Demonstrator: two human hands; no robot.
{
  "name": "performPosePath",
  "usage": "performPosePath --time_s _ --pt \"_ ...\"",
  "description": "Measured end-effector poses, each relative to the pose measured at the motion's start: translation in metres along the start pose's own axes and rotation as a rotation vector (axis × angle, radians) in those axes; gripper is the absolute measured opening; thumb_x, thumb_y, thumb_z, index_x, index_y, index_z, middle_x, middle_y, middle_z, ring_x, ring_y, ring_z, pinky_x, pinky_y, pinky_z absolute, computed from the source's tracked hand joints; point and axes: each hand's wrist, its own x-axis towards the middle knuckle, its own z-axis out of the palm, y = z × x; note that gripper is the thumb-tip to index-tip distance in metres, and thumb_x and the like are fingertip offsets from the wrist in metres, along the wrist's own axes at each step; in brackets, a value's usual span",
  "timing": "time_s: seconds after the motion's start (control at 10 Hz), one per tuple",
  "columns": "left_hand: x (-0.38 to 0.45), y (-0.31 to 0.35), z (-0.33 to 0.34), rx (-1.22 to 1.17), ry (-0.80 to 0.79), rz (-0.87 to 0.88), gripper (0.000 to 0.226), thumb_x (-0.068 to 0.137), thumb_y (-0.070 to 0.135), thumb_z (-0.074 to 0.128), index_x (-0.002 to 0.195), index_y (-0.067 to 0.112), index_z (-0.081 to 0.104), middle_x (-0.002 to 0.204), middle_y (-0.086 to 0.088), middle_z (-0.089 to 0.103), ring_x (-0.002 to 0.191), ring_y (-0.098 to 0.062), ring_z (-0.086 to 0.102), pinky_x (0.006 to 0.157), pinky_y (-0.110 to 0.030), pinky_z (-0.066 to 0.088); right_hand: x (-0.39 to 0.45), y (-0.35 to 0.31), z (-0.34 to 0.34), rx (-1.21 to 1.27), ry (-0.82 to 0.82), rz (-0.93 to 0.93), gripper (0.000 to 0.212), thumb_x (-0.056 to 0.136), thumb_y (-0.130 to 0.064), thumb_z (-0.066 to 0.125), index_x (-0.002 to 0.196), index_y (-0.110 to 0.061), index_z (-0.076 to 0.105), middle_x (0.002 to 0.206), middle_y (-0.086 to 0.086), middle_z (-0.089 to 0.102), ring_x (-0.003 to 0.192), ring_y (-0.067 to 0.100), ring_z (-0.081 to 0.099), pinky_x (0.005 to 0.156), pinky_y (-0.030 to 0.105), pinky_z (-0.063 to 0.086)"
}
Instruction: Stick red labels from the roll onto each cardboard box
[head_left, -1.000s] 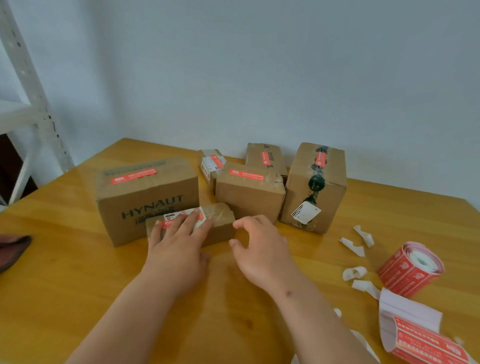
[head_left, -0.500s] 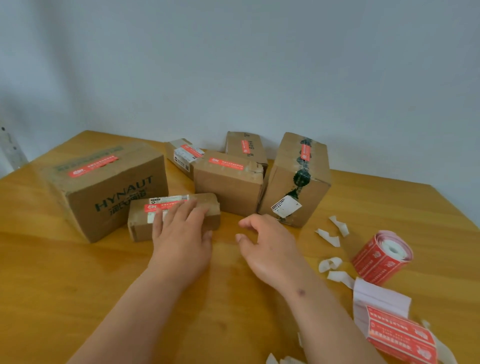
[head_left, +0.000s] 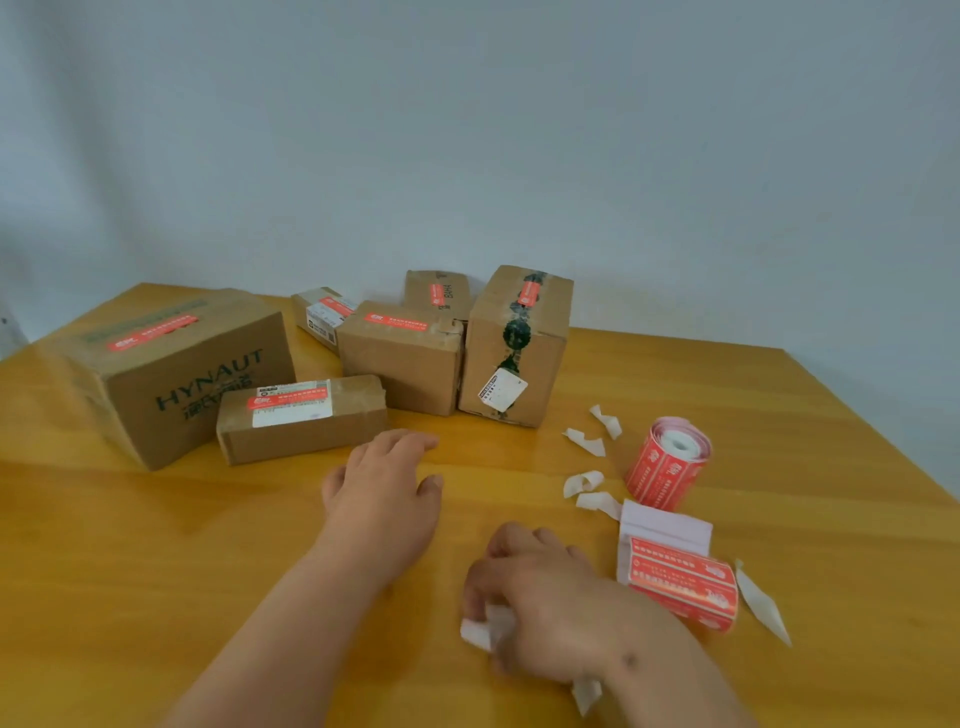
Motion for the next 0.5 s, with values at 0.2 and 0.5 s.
performPosePath --time_s 0.2,0.5 --pt "-0.019 0.013 0.014 0.062 -0.065 0.063 0.038 0.097 0.038 0.046 0.135 0.042 0.043 0.145 0.019 0.037 0.138 -0.010 0.029 0.113 -0.038 0.015 0.006 0.025 -0.004 -0.057 0.354 0.151 0.027 0.089 -0.003 0.047 0.108 -0.016 0.062 0.109 0.004 0.045 0.104 0.023 0.048 0.078 0.031 0.043" --pt "-0.003 0.036 -0.020 -0.045 0.047 0.132 0.037 0.097 0.032 0.051 0.133 0.040 0.047 0.142 0.018 0.044 0.134 -0.009 0.036 0.115 -0.041 0.025 -0.024 0.022 -0.059 0.042 0.557 0.183 0.036 0.092 -0.040 0.054 0.128 -0.040 0.051 0.141 -0.014 0.039 0.134 0.014 0.030 0.111 0.035 0.020"
